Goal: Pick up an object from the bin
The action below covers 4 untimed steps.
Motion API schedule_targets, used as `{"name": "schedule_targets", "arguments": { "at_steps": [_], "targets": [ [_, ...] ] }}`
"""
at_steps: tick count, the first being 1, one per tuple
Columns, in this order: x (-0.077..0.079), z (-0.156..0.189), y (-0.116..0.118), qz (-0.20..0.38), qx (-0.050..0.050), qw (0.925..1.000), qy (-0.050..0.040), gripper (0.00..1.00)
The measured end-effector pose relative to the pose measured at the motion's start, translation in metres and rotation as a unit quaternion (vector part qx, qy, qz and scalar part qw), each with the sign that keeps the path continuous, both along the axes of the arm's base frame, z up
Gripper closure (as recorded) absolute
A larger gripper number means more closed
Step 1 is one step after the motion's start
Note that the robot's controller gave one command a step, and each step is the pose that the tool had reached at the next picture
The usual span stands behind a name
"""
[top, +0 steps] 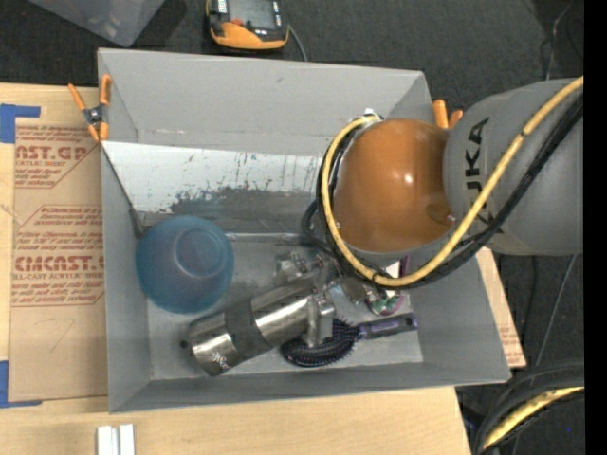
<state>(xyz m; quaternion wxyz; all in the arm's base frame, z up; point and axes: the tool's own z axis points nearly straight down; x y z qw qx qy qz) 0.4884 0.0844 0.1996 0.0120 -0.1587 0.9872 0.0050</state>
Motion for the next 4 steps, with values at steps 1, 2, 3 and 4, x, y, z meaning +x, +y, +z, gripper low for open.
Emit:
{"name": "schedule_targets", "arguments": {
  "at_steps": [1, 2, 3, 4],
  "targets": [
    [0.0, 0.0, 0.0, 0.0, 0.0, 1.0, 0.0001, 1.0],
    [0.004, -0.087, 0.03, -0.008, 0.001, 1.0, -0.0005, 1.0],
    [0.003, -0.099, -0.014, 0.091, -0.001, 0.9958, -0.0102, 1.0],
    [0.001, 0.012, 0.018, 0.001, 0.002, 1.0, 0.0013, 1.0]
  ]
}}
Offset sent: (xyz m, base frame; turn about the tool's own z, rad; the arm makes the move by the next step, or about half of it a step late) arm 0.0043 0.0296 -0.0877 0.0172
